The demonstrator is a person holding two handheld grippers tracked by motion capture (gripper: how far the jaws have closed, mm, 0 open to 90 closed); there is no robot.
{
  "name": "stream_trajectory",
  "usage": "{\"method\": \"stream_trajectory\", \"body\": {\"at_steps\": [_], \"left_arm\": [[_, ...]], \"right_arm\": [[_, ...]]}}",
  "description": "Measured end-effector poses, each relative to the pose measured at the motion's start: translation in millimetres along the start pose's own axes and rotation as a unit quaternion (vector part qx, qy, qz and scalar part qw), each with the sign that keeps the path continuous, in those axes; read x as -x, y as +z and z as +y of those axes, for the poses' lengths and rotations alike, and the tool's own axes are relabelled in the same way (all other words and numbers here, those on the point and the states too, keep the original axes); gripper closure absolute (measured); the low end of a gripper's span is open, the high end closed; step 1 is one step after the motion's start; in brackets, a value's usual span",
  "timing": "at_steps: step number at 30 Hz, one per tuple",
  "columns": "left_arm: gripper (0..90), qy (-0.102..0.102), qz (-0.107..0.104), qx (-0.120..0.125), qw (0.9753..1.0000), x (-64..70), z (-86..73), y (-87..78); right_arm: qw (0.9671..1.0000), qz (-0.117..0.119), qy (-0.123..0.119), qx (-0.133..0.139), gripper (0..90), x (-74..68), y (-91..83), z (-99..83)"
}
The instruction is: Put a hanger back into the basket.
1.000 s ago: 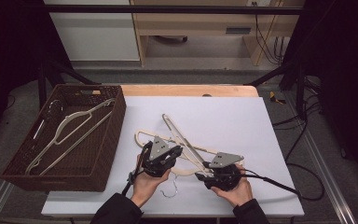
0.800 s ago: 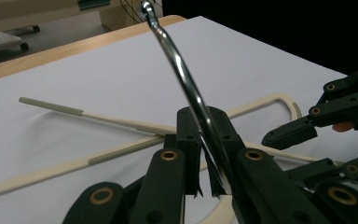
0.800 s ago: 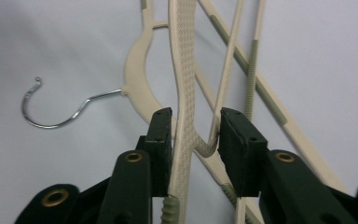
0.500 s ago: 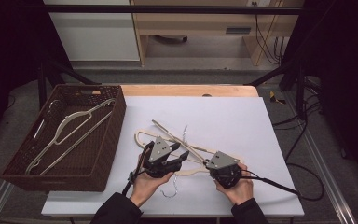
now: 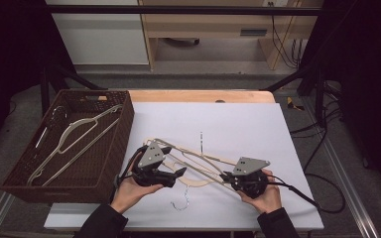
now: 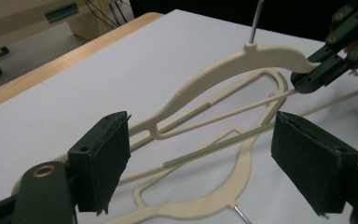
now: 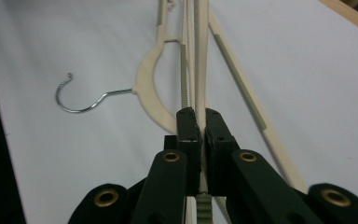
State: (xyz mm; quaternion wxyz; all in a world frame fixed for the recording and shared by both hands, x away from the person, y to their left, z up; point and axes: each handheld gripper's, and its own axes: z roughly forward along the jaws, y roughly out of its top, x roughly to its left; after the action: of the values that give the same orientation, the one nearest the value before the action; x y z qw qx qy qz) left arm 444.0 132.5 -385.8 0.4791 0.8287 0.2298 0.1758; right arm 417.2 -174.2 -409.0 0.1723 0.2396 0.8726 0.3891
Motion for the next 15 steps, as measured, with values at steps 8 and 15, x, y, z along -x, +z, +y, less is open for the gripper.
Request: {"method": "stream_trajectory", "body": {"at_steps": [8,15], "left_arm": [[26.7,0.057,-0.046,-0.066,0.9951,-10.5,2.1,7.6],[43.9,0.104,-0.082,-0.087,0.9874,-4.3,-0.7,11.7]], "right_arm": [[0.9968,0.075,-0.020,0.021,87.4,-4.5,-2.2,1.6],[0.9924,0.114,-0.039,0.024,87.3,-6.8,-3.9,0.9]]}}
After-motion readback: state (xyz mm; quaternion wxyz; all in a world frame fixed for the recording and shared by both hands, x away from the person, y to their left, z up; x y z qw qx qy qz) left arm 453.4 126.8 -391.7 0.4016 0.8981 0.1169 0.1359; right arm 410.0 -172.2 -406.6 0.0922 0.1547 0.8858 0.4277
